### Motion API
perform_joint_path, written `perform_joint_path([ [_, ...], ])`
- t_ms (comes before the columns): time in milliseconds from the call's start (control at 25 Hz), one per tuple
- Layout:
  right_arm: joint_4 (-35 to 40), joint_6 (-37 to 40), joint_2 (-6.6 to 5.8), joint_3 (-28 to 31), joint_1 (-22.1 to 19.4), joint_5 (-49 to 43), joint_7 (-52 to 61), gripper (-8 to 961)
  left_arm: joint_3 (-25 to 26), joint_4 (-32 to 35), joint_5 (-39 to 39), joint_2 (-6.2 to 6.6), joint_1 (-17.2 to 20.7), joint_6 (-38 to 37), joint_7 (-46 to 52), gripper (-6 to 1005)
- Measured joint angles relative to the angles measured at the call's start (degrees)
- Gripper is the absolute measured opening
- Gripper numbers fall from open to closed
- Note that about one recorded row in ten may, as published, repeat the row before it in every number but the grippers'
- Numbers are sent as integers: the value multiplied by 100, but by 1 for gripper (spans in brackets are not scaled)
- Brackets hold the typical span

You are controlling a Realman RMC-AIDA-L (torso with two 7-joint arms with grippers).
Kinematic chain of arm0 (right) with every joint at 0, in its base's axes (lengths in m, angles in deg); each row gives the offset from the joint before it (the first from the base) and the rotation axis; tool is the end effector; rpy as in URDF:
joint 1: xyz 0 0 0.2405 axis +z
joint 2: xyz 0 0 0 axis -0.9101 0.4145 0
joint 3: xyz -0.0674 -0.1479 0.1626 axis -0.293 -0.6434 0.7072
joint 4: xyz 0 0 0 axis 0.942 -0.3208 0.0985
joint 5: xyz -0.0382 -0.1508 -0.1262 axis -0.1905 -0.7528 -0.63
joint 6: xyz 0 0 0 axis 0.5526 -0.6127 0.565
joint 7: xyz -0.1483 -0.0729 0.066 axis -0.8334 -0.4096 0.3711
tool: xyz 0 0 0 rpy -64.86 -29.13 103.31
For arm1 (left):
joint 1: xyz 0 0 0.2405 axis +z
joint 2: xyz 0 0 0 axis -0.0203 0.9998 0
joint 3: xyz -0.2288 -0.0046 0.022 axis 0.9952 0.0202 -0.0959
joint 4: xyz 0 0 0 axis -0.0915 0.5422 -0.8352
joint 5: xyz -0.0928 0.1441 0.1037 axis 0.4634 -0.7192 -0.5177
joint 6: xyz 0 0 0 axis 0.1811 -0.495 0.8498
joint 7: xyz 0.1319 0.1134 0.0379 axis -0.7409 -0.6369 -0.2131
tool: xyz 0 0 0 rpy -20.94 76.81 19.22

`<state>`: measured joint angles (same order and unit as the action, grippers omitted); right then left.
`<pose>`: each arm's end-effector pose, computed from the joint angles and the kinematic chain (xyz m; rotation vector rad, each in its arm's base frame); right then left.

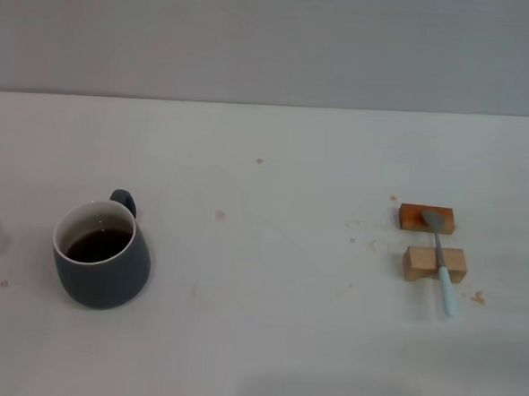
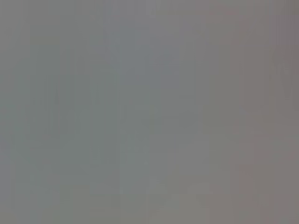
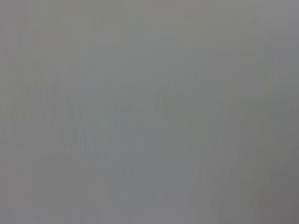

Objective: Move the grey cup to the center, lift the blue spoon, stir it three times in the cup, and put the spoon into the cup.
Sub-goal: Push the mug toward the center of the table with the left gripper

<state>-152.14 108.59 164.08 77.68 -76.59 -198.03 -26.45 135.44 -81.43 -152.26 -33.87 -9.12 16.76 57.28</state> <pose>0.3149 0.3049 0.1097 -1.2842 0.6032 0.5065 -0.3599 0.2975 0.0354 -1.4489 -0.5715 -0.4755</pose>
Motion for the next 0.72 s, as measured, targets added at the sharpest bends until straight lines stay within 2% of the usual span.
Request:
perform_joint_path([
  [400,-83,0,-14,2,7,-7,0,739,-895,-216,29,-2,442,-280,41,-2],
  [720,-119,-7,-17,0,15,-44,0,738,-1301,-310,42,-28,480,-273,43,-2],
])
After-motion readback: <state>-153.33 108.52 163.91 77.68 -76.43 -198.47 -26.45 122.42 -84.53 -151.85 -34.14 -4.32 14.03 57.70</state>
